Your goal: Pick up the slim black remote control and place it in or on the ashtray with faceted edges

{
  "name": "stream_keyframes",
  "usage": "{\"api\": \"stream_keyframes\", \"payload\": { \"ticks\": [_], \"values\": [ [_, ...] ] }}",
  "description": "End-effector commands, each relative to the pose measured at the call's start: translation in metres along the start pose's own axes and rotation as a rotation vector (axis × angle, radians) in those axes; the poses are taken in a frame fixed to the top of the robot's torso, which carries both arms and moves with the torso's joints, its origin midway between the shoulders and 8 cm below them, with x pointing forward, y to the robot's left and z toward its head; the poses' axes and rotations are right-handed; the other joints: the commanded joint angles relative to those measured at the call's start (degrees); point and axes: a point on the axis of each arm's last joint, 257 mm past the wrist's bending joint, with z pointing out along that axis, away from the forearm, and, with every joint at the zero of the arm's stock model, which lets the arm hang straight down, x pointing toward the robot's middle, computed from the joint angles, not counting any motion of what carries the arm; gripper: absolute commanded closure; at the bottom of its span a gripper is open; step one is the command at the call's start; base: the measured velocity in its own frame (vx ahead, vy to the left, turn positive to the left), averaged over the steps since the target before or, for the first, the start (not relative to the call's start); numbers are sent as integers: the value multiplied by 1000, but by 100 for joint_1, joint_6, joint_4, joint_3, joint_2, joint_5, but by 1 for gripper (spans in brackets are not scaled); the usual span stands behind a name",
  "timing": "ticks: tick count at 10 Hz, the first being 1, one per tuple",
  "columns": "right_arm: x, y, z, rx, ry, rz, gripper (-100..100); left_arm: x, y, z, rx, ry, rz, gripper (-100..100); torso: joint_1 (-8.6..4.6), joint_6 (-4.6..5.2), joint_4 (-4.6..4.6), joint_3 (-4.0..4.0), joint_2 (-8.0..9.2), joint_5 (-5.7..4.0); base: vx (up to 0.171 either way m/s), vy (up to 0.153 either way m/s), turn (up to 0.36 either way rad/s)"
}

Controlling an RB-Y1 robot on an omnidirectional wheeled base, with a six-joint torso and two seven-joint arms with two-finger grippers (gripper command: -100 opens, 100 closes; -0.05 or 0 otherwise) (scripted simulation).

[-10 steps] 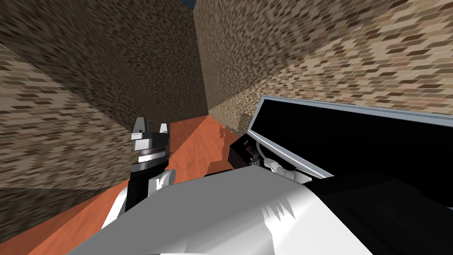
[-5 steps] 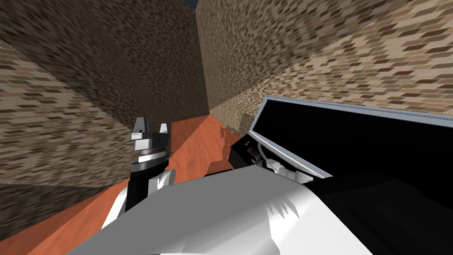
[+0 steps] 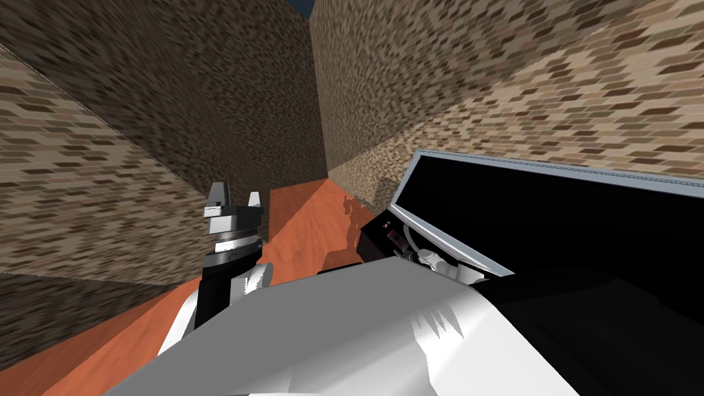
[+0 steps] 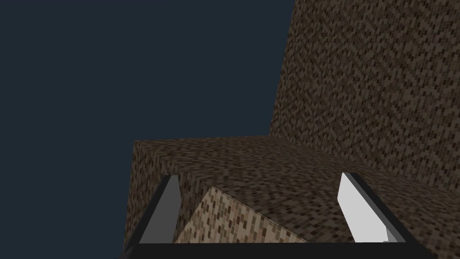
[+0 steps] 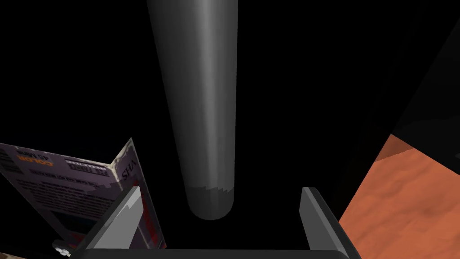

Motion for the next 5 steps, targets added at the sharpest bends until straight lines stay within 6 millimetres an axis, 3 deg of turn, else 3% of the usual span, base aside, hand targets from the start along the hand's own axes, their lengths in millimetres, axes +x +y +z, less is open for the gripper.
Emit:
{"api": "stream_keyframes", "payload": {
  "ticks": [1,2,4,5],
  "values": [
    [7,-2,-4,1,19,-12,-100,0,0,0,0,0,0,0,0,0,0,0,0,0,36,13,39],
    [28,-7,-8,3,63,-31,-100,0,0,0,0,0,0,0,-2,2,0,2,4,0,41,13,60],
    [25,-4,-7,4,56,-24,-100,0,0,0,0,0,0,0,-3,2,1,2,5,-1,23,6,22],
    [25,-4,-7,3,57,-27,0,0,0,0,0,0,0,0,-5,3,2,6,11,-1,0,0,0]
  ]
}}
